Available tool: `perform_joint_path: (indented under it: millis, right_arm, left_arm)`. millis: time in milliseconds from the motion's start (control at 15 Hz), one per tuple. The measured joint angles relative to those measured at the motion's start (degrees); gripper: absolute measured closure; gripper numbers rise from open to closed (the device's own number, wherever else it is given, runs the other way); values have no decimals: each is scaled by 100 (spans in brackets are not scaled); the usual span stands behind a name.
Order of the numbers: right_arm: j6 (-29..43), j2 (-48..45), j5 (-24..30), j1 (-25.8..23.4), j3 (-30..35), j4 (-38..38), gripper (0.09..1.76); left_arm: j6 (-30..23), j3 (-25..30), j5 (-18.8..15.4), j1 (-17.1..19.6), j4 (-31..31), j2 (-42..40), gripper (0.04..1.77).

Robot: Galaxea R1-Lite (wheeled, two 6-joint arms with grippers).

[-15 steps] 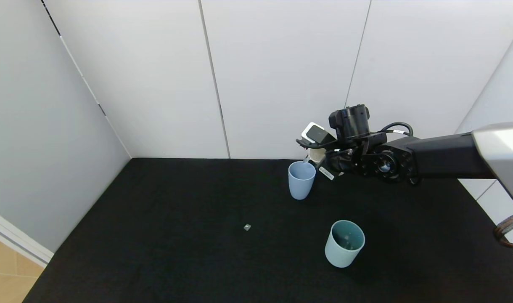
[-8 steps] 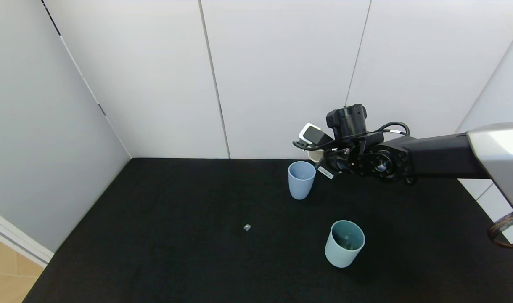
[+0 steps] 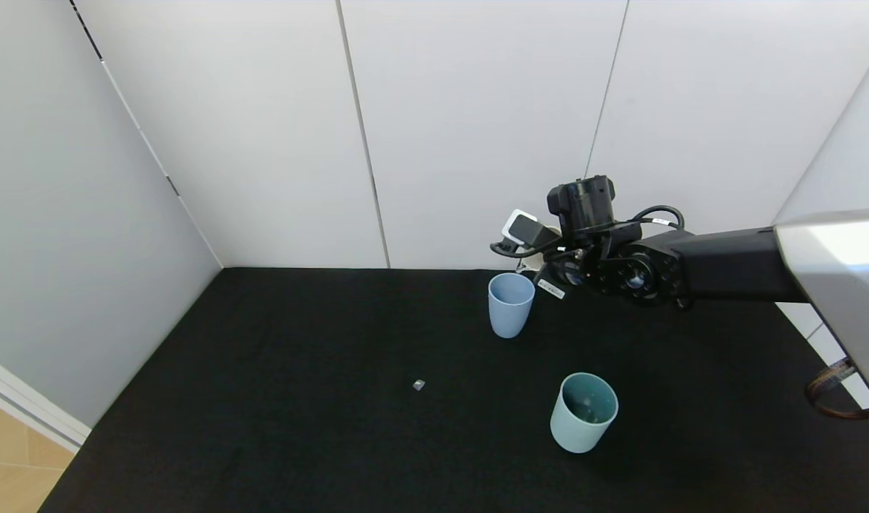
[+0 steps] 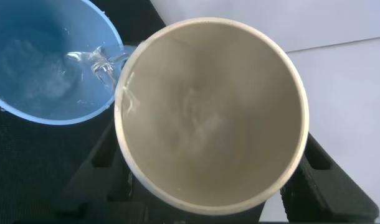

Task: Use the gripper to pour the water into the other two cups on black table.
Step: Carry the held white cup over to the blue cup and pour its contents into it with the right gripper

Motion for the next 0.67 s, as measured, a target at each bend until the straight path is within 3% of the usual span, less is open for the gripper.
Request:
perform_joint_path:
  millis: [667]
  right_arm:
    - [-489, 117, -215, -28, -165, -7, 57]
  left_arm:
    - [0, 0, 2, 0, 2, 0, 9]
